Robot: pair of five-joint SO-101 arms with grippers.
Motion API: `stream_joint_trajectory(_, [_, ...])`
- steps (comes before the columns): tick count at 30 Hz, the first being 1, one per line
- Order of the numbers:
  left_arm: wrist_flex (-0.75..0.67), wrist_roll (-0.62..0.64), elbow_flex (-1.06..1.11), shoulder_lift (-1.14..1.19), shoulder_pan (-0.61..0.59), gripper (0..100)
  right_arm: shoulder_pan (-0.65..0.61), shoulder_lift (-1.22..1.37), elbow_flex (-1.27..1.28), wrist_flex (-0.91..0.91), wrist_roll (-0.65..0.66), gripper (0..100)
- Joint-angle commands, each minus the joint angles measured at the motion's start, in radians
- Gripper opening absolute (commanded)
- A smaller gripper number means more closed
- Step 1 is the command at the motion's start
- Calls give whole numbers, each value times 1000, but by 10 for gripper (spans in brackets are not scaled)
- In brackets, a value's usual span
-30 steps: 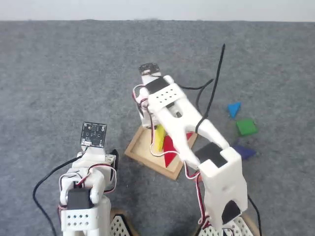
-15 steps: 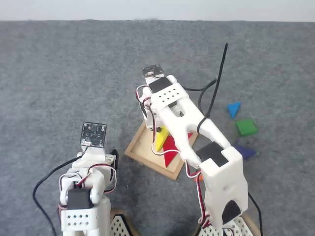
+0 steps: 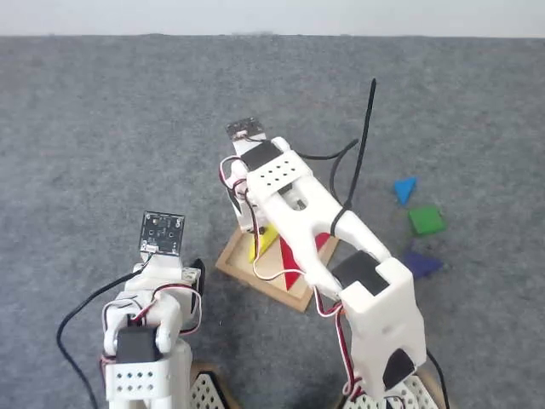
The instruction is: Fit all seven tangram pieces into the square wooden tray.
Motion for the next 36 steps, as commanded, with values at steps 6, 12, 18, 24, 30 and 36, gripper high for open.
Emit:
stream_joint_trajectory(6, [9, -6, -8, -28, 2, 153, -10, -82, -31, -33, 12, 113])
stream_joint_trajectory(12, [9, -6, -8, -28, 2, 153, -21, -74, -25, -82, 63, 107])
stream_joint_trajectory(18, [9, -6, -8, -28, 2, 153, -30, -73, -23, -77, 245, 6])
stream_joint_trajectory(24, [9, -6, -8, -28, 2, 153, 18, -77, -25, -38, 442, 7])
stream_joint_trajectory(30, [9, -6, -8, -28, 2, 153, 21, -73, -8, -33, 565, 8])
stream_joint_trajectory(36, [9, -6, -8, -28, 2, 153, 8, -82, -6, -28, 571, 8])
